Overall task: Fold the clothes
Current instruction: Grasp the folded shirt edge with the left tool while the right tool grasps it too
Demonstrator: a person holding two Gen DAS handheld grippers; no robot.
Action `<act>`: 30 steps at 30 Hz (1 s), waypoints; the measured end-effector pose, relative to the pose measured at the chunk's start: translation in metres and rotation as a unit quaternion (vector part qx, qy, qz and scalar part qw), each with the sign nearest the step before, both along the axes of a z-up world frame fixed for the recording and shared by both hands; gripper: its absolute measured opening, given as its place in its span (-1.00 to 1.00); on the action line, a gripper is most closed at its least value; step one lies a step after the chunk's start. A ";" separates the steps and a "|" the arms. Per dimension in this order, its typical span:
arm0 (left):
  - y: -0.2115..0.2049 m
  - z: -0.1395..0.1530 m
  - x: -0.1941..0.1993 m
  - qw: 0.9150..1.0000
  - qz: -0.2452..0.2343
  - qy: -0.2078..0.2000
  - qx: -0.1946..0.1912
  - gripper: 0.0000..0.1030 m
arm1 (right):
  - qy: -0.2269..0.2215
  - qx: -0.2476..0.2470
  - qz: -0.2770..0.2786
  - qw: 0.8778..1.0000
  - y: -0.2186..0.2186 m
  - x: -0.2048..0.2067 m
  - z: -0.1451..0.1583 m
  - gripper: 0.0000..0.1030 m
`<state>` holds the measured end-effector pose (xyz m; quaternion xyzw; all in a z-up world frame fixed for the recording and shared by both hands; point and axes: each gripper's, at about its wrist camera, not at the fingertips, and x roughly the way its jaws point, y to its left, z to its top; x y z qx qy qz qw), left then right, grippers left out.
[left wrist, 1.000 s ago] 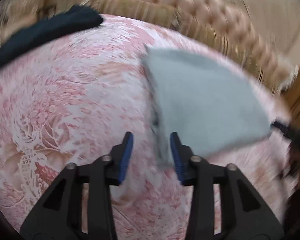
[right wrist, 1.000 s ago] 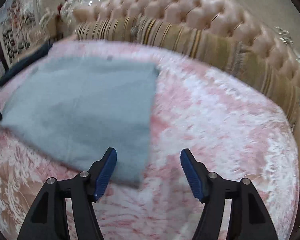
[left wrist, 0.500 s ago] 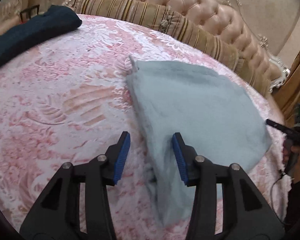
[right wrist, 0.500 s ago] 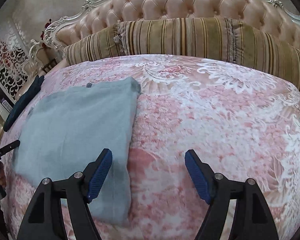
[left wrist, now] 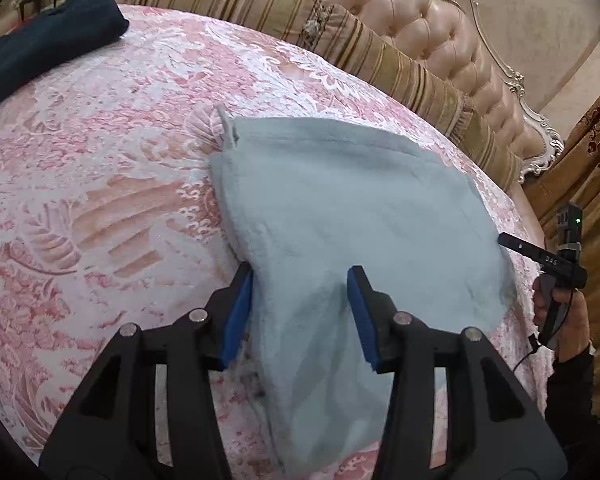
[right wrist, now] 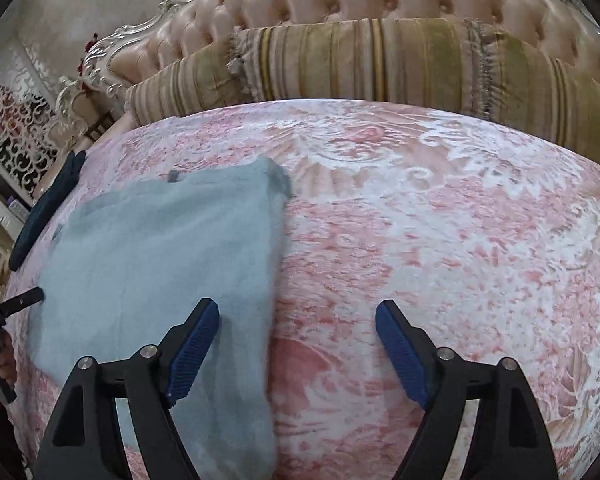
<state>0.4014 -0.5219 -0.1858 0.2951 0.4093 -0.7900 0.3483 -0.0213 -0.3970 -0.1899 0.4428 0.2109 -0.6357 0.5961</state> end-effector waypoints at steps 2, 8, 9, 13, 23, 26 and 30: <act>-0.001 0.000 0.000 1.000 -0.001 0.001 0.002 -0.05 | 0.005 0.001 0.007 1.000 -0.005 0.006 0.000 0.61; -0.002 0.000 0.000 1.000 -0.005 0.003 0.003 -0.05 | 0.000 0.002 0.041 0.999 -0.018 0.025 0.000 0.70; -0.001 0.000 -0.002 1.000 -0.007 -0.001 -0.001 -0.05 | 0.001 0.001 0.046 0.999 -0.019 0.028 0.000 0.70; -0.001 0.001 -0.004 1.000 -0.003 -0.006 -0.004 -0.05 | 0.003 -0.001 0.056 0.998 -0.024 0.037 0.000 0.68; -0.008 -0.002 -0.001 1.000 0.016 -0.015 0.016 -0.58 | 0.035 0.007 0.065 0.997 -0.033 0.053 0.000 -0.41; -0.007 -0.002 -0.001 1.000 0.015 -0.011 0.017 -0.68 | 0.033 0.002 0.062 0.998 -0.032 0.052 0.001 -0.59; -0.006 0.002 -0.003 1.000 0.013 -0.010 0.012 -0.72 | 0.037 -0.004 0.061 0.997 -0.031 0.054 0.004 -0.73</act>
